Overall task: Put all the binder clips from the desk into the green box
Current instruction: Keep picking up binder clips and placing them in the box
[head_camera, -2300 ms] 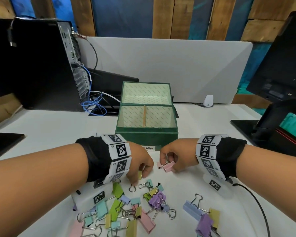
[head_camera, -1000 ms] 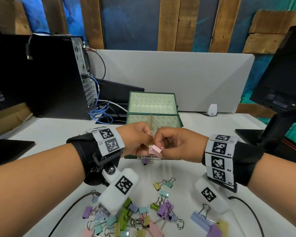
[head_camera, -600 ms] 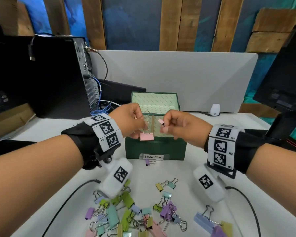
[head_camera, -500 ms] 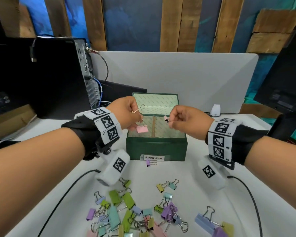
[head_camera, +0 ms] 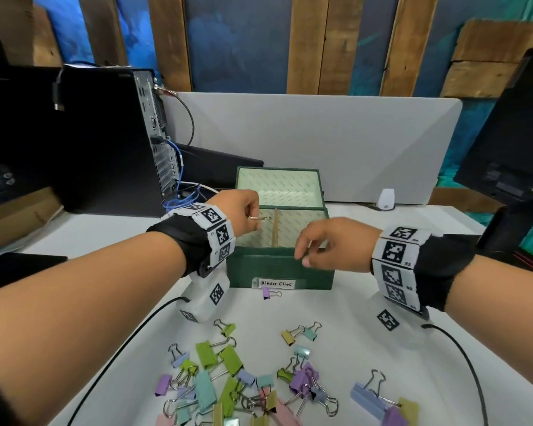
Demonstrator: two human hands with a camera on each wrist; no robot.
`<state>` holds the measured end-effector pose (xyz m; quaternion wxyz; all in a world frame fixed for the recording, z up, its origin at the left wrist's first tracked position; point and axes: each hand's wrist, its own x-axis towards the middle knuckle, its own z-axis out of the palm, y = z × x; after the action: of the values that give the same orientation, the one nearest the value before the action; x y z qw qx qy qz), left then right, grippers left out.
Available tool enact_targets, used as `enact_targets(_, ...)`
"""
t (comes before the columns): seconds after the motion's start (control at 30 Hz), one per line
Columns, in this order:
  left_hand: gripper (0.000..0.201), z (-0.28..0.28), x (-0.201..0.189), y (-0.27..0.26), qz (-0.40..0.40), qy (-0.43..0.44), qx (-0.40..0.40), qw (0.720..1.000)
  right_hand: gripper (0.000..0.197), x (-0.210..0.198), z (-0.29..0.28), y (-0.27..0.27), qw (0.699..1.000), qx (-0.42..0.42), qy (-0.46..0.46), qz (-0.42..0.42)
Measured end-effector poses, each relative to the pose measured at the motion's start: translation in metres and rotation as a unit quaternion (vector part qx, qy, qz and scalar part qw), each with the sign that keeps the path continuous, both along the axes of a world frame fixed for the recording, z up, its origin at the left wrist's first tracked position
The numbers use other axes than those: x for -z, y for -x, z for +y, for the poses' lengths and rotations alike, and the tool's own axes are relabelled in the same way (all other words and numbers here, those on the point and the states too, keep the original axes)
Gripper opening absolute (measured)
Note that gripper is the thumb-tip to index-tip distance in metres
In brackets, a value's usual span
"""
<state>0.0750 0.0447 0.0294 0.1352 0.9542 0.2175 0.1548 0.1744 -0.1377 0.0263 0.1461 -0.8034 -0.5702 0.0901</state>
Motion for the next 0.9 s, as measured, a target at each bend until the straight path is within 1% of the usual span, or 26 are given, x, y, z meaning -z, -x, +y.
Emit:
enact_targets(0.03,0.019,0.002,0.002,0.000,0.015,0.004,0.003,1.000,0.015,0.003,-0.003,0.003,0.998,-0.029,0.054,-0.005)
enact_targets(0.1,0.026,0.003,0.006,0.001,0.047,0.024,0.013,0.999,0.029,0.011,-0.005,0.010,0.985,-0.070,0.156,-0.036)
enact_targets(0.17,0.032,0.005,0.008,0.004,0.067,0.031,0.017,0.997,0.039,0.019,-0.002,0.016,0.973,-0.093,0.201,-0.067)
enact_targets(0.3,0.024,0.003,0.005,0.025,0.035,0.017,0.042,0.998,0.049,0.027,0.009,0.025,0.970,-0.118,0.202,-0.068)
enact_targets(0.37,0.019,0.002,0.003,0.040,0.048,0.020,0.074,0.996,0.055,0.029,0.018,0.027,0.968,-0.129,0.205,-0.068)
enact_targets(0.4,0.017,0.000,0.003,0.047,0.073,0.030,0.087,0.993,0.058,0.029,0.021,0.028,0.965,-0.134,0.211,-0.072)
enact_targets(0.47,0.018,-0.001,0.006,0.060,0.158,0.040,0.102,0.981,0.064,0.033,0.029,0.031,0.959,-0.143,0.230,-0.081)
enact_targets(0.57,0.031,-0.005,0.018,0.069,0.299,0.027,0.133,0.945,0.068,0.039,0.034,0.034,0.948,-0.153,0.259,-0.102)
enact_targets(0.63,0.037,-0.012,0.026,0.069,0.353,0.019,0.157,0.922,0.066,0.041,0.031,0.033,0.948,-0.145,0.262,-0.107)
enact_targets(0.7,0.040,-0.018,0.032,0.065,0.377,0.003,0.175,0.910,0.062,0.040,0.024,0.029,0.954,-0.127,0.257,-0.095)
enact_targets(0.83,0.044,-0.028,0.038,0.057,0.398,0.002,0.198,0.896,0.055,0.039,0.005,0.023,0.958,-0.105,0.261,-0.062)
enact_targets(0.9,0.044,-0.030,0.039,0.055,0.404,-0.015,0.205,0.891,0.054,0.039,-0.002,0.022,0.957,-0.105,0.265,-0.052)
